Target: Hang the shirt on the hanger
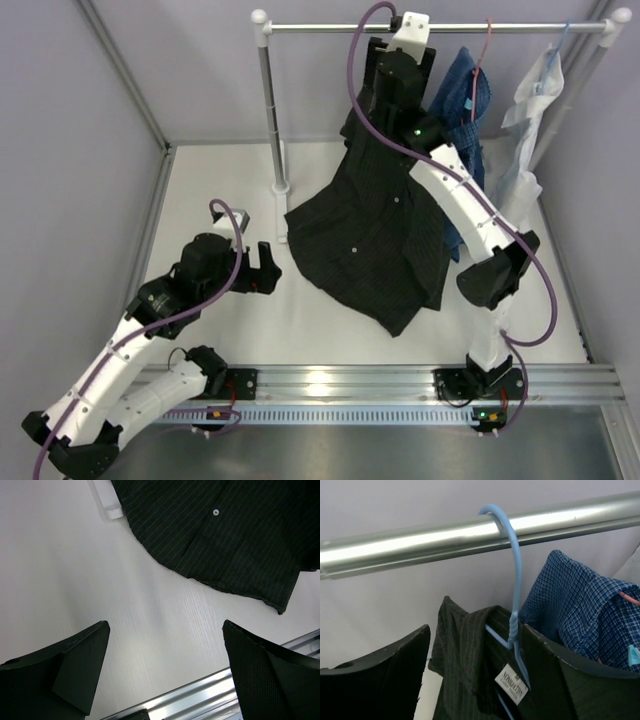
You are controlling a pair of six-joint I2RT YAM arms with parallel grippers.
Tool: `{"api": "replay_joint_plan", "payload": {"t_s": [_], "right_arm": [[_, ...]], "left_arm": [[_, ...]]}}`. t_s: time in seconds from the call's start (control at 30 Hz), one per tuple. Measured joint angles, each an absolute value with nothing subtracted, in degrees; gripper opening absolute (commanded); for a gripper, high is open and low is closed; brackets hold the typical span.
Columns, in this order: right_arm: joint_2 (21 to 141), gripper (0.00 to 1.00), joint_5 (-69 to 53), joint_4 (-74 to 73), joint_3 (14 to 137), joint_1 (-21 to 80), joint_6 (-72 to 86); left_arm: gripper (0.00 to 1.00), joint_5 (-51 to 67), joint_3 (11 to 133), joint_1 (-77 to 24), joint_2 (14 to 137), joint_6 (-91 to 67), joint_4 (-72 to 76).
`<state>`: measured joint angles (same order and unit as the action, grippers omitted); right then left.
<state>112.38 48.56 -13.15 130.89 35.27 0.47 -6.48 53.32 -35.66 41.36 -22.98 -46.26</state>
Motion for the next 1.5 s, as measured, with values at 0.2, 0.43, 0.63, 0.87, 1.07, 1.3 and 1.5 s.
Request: {"api": "replay_joint_plan", "payload": {"t_s": [0.2,0.43,0.63,0.87,1.07,1.3,1.5], "right_arm": [[106.3,0.99,50.87,-13.87,126.23,37.39,3.27],[91.33,0.99,52.86,-14.46,118.02,37.32,3.75],[76.09,1.0,51.96,-20.12,111.77,36.97,4.43],[63.02,0.99,41.93,-43.42,109.65,32.77,8.73],[49.63,0.99,34.28,-58.89,95.68,31.68,15.75],[38.44,0.99,36.47,-66.3,79.83,31.64,18.81],[34.0,0.99,39.35,-67.0,76.03,31.64,19.38]], "left_arm": [[0.98,-11.05,53.32,-35.66,43.57,-22.39,-46.17],[0.98,-13.67,53.34,-35.66,48.07,-21.23,-43.79],[0.98,-17.5,55.96,-35.66,52.31,-22.59,-43.09],[0.98,-30.72,66.08,-32.62,56.07,-27.59,-45.58],[0.98,-40.07,72.79,-29.3,54.33,-27.27,-47.07],[0.98,-43.62,70.59,-29.3,45.41,-22.41,-47.75],[0.98,-41.69,64.16,-29.3,36.69,-20.36,-48.58]]}}
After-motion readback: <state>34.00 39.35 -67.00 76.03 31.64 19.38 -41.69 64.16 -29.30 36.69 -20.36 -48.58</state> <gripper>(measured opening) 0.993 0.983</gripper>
